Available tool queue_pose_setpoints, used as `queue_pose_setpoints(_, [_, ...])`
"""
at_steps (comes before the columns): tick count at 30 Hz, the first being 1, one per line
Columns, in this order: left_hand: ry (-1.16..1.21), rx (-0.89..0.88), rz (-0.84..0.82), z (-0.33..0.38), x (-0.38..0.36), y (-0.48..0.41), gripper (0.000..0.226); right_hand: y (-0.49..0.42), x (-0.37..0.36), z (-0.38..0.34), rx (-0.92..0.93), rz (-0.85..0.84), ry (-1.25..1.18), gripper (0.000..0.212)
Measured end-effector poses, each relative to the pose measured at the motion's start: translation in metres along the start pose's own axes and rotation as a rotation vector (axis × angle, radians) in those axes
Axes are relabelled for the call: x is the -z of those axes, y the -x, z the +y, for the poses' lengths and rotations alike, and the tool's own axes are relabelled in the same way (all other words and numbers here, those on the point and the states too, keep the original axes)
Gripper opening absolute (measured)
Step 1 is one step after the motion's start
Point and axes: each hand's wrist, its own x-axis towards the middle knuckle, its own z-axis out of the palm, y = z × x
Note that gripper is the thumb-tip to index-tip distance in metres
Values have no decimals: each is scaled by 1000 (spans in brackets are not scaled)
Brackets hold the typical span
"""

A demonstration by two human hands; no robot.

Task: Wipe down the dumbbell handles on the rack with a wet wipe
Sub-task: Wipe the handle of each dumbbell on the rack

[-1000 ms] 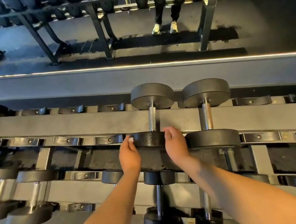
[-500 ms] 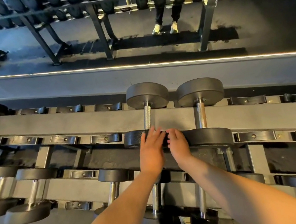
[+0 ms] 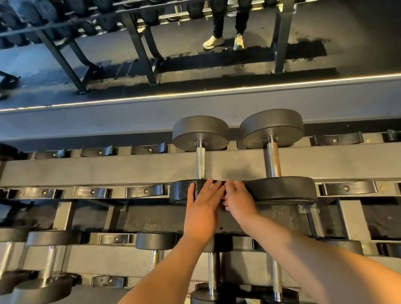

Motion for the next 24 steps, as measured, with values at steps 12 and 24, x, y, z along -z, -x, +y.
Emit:
queue_pose_setpoints(12, [584,691,224,-41,25,11,29,28,-34,-4,-35,34,109,31])
queue_pose_setpoints(24, [1021,909,-243,-44,9,94,24,82,-94,55,-163,49,125,19])
